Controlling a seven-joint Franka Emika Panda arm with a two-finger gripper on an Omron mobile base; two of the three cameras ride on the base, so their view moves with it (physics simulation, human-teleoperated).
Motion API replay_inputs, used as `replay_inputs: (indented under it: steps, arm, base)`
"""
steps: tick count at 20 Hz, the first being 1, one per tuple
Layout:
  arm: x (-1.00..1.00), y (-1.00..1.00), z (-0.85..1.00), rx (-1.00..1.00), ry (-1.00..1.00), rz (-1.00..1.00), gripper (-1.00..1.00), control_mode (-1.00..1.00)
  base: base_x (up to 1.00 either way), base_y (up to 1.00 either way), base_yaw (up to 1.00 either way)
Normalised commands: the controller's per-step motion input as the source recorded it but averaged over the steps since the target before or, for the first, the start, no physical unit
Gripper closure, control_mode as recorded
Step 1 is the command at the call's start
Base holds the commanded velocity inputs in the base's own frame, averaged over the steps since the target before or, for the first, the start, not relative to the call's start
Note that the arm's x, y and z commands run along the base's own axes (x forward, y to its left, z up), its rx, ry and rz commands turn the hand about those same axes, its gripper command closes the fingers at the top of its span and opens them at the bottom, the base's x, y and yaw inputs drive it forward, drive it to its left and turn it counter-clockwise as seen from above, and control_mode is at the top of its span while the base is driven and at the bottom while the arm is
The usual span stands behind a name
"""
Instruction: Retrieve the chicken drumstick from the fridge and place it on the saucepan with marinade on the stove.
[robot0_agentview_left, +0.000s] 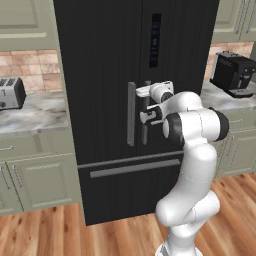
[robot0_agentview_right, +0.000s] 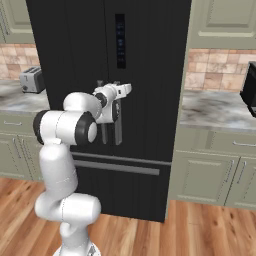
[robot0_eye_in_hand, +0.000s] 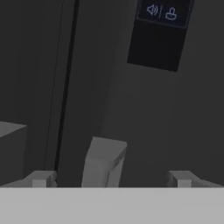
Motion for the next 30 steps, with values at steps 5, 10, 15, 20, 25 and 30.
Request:
replay_inputs:
  steps: [5, 10, 15, 20, 25, 30]
  arm:
    - [0.37, 0.0, -0.01, 0.0, 0.0, 0.0, -1.0, -1.0]
    - [0.23, 0.0, -0.08, 0.0, 0.0, 0.0, -1.0, -1.0]
    - [0.13, 0.0, -0.09, 0.0, 0.0, 0.0, -1.0, -1.0]
    - [0.19, 0.0, -0.07, 0.0, 0.0, 0.0, -1.0, -1.0]
    - [0.1, 0.0, -0.04, 0.0, 0.0, 0.0, -1.0, -1.0]
    - [0.21, 0.0, -0.05, 0.0, 0.0, 0.0, -1.0, -1.0]
  base:
    - [0.0, 0.0, 0.0]
    - [0.0, 0.0, 0.0]
    - [0.0, 0.0, 0.0]
    - [0.0, 0.0, 0.0]
    - [0.0, 0.0, 0.0]
    - [0.0, 0.0, 0.0]
